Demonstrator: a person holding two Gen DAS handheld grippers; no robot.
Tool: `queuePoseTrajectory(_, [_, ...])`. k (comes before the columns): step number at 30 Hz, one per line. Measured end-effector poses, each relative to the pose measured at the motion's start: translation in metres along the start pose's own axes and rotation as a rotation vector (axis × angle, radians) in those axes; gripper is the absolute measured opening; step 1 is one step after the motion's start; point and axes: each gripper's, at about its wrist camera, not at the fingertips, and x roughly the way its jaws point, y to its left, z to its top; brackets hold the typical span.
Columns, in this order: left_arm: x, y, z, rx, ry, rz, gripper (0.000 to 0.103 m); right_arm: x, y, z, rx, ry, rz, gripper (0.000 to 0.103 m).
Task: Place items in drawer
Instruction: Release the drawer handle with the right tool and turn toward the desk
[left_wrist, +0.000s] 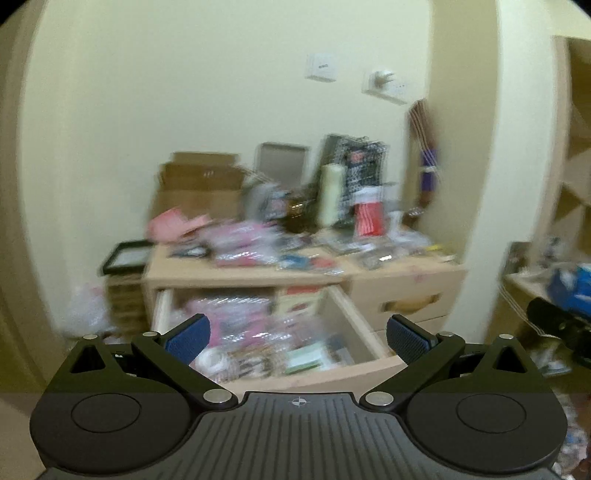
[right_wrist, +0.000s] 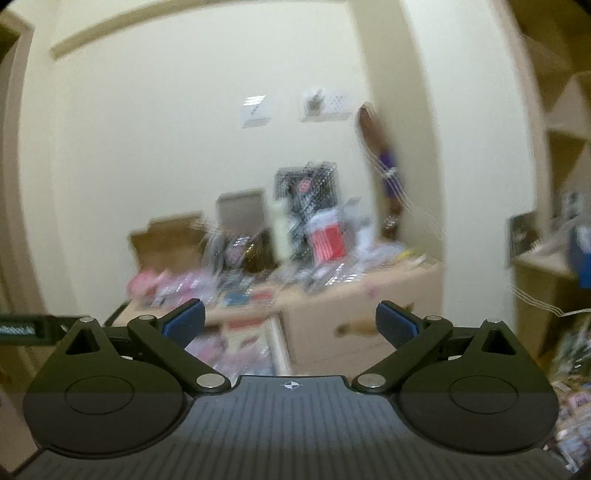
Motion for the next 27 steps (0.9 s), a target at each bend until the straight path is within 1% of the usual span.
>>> queuePoseTrajectory(3, [0.007, -0.023, 0.014, 0.046, -0.045, -0.094, 0.103, -0.025, -0.02, 0.015, 0.011, -0.08, -0.096, 0.102])
queuePoseTrajectory(6, [0.013, -0.047, 0.025, 0.111, -0.102, -0.179, 0.103, -0.052, -0.042, 0.026, 0.033, -0.152, -0.222, 0.102])
queuePoseTrajectory(11, [0.031, -0.085, 0.04, 0.206, -0.102, -0.384, 0.103, -0.095, -0.069, 0.044, 0.1, -0.222, -0.438, 0.102])
queuePoseTrajectory(12, [0.034, -0.092, 0.042, 0.219, -0.099, -0.42, 0.103, -0.101, -0.069, 0.046, 0.099, -0.23, -0.479, 0.102])
queuePoseTrajectory(18, [0.047, -0.123, 0.041, 0.245, -0.054, -0.584, 0.103, -0.13, -0.068, 0.052, 0.08, -0.254, -0.708, 0.102])
queuePoseTrajectory(21, [0.054, -0.139, 0.041, 0.257, -0.031, -0.666, 0.103, -0.143, -0.072, 0.046, 0.101, -0.256, -0.788, 0.102])
queuePoseTrajectory(27, [0.066, -0.17, 0.039, 0.283, 0.014, -0.83, 0.103, -0.169, -0.061, 0.028, 0.142, -0.262, -0.955, 0.102])
